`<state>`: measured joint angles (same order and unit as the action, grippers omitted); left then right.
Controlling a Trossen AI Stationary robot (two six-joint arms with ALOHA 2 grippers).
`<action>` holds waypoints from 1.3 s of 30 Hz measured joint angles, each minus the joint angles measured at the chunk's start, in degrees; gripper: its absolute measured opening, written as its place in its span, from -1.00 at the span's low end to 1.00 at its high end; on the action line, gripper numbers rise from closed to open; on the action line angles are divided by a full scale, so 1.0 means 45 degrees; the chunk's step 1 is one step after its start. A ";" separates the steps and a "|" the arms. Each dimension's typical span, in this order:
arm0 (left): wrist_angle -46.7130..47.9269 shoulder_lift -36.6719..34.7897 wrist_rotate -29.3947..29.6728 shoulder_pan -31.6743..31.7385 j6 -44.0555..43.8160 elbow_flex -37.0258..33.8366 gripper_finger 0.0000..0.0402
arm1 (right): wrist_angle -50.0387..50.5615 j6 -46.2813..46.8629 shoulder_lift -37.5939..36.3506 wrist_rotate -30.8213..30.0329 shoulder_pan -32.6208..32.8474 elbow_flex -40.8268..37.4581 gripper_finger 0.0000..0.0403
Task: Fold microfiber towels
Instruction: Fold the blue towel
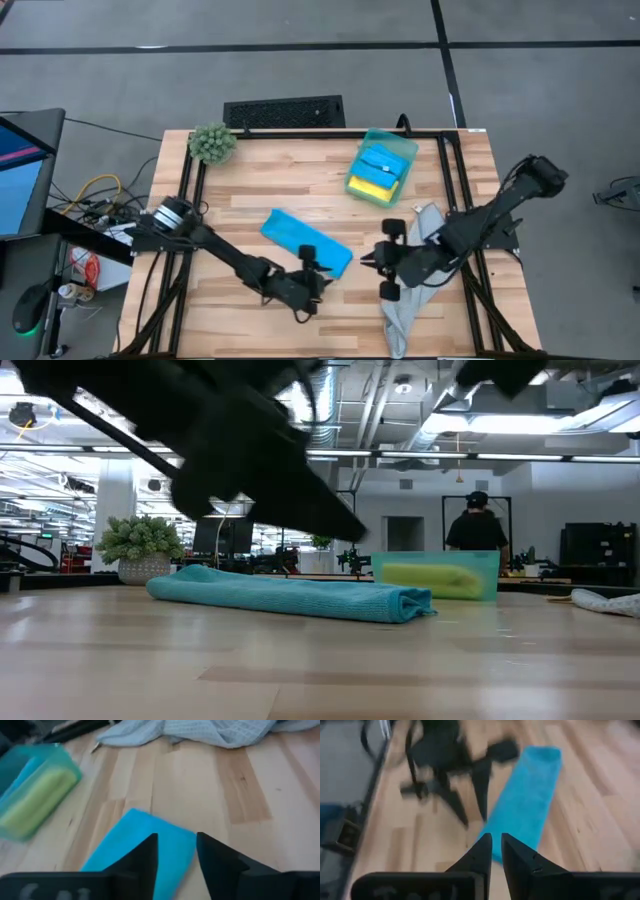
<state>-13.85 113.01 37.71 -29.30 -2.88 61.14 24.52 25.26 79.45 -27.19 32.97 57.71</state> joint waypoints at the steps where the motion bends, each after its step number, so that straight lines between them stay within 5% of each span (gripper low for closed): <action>1: -0.0009 0.0350 0.0000 0.0039 0.0355 0.0333 -0.31 | 0.0178 0.0212 -0.0260 -0.0286 0.0197 0.0055 -0.67; 9: 0.1265 0.2472 -0.0160 0.0125 0.2029 0.2545 -0.07 | 0.2054 0.1545 -0.1101 -0.2199 0.1515 0.0015 -0.67; 19: 0.2543 0.3254 -0.0116 0.0713 0.0553 0.3577 -0.05 | 0.2061 0.1733 -0.0568 -0.2310 0.1892 0.0027 -0.67; 24: 0.3437 0.3262 -0.0364 0.0741 -0.0878 0.3600 -0.23 | 0.2081 0.1825 -0.0552 -0.2325 0.2091 0.0015 -0.67; 33: 0.3704 0.3503 -0.0995 0.0810 -0.1927 0.3542 -0.94 | 0.2034 0.1962 -0.0543 -0.2318 0.2177 0.0011 -0.67; 39: 0.4387 0.3203 -0.1747 0.0235 -0.1576 0.3508 -0.98 | -0.1078 -0.0429 0.0031 -0.2426 0.2004 -0.1094 -0.67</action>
<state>5.89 127.43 29.85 -28.24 -9.98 76.92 19.67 23.33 79.59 -38.11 41.99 52.79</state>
